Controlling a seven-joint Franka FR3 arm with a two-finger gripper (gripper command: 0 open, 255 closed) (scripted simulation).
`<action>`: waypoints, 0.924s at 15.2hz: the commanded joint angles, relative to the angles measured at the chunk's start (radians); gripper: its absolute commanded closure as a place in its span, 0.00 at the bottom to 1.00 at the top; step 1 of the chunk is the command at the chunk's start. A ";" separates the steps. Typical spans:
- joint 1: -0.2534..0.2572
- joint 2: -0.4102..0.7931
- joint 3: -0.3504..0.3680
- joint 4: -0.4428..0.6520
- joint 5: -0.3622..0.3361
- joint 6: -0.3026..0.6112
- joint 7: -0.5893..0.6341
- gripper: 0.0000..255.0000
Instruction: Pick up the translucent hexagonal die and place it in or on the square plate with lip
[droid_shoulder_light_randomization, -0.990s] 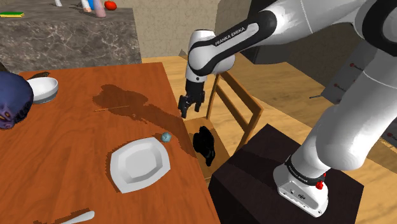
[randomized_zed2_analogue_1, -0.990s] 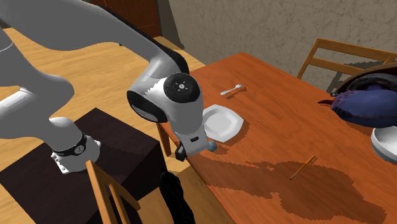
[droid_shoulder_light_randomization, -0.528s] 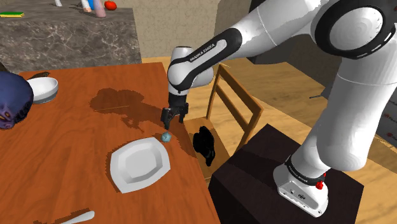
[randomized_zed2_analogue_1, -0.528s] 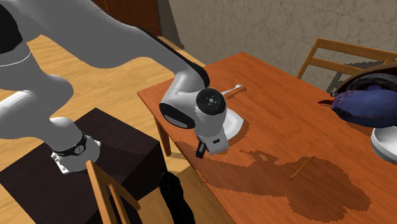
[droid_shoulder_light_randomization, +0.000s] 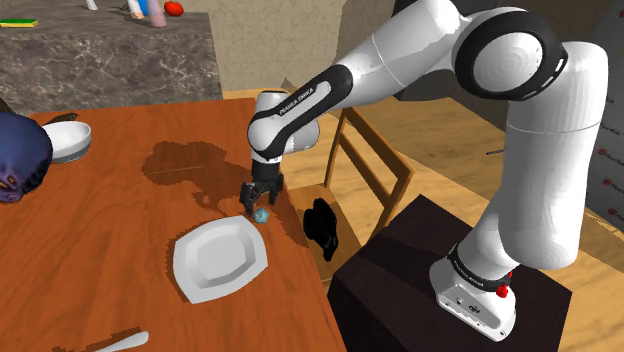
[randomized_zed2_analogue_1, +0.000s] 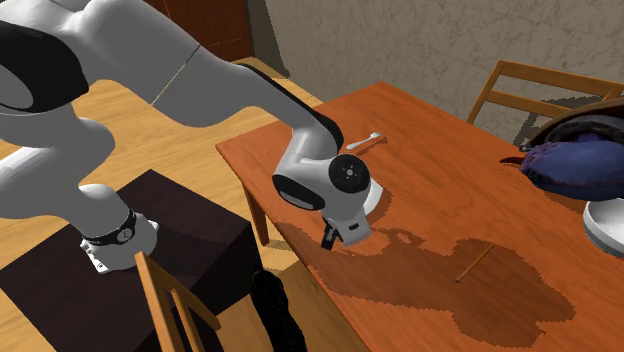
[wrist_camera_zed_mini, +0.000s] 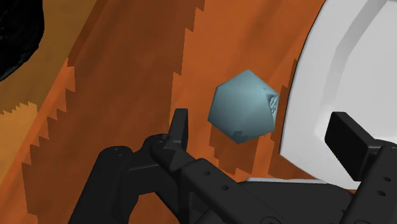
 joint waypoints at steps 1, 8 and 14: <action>0.005 0.019 0.003 -0.001 0.003 0.021 -0.002 0.00; 0.009 0.034 0.005 -0.002 0.006 0.038 -0.003 0.00; 0.009 0.034 0.005 -0.002 0.006 0.038 -0.003 1.00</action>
